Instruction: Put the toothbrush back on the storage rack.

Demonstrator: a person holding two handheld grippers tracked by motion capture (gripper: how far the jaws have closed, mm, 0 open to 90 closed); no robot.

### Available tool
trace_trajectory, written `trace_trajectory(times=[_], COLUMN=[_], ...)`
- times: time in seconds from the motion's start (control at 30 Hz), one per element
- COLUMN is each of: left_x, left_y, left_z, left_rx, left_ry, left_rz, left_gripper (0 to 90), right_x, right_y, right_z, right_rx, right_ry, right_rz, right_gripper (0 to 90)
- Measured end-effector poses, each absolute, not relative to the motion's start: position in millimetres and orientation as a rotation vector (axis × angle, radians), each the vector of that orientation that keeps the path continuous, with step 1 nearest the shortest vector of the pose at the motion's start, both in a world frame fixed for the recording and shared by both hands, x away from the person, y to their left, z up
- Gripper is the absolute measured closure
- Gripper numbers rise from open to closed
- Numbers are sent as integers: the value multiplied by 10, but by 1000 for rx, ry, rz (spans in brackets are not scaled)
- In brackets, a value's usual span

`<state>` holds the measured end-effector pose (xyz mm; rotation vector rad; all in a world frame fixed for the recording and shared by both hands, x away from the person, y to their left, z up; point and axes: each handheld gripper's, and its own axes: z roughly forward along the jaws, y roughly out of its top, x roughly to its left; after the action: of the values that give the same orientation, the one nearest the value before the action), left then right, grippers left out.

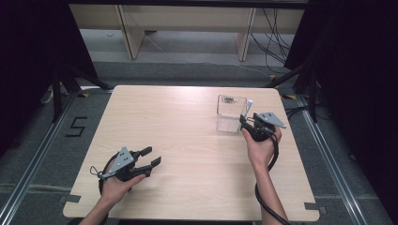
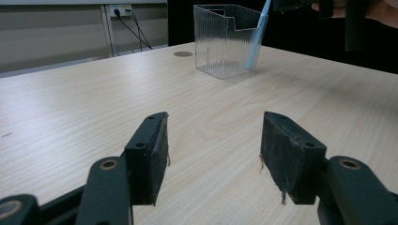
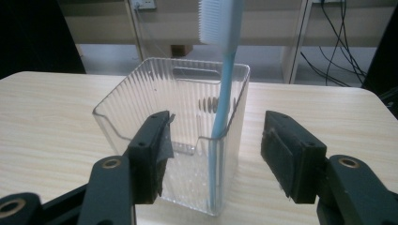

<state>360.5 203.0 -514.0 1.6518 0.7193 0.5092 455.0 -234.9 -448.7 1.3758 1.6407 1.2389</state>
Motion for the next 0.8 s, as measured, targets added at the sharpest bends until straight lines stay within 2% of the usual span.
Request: trace_trajectory(times=[0.8], left_x=[3606], left_y=[2032], left_z=[-5142], left_rx=[1648], left_ry=[727], left_rz=[509], left_gripper=[413], right_x=[4097], right_y=[-2425], right_z=[-4605], right_rx=[1374], right_ry=[1688], right_rz=[1249], right_gripper=[440])
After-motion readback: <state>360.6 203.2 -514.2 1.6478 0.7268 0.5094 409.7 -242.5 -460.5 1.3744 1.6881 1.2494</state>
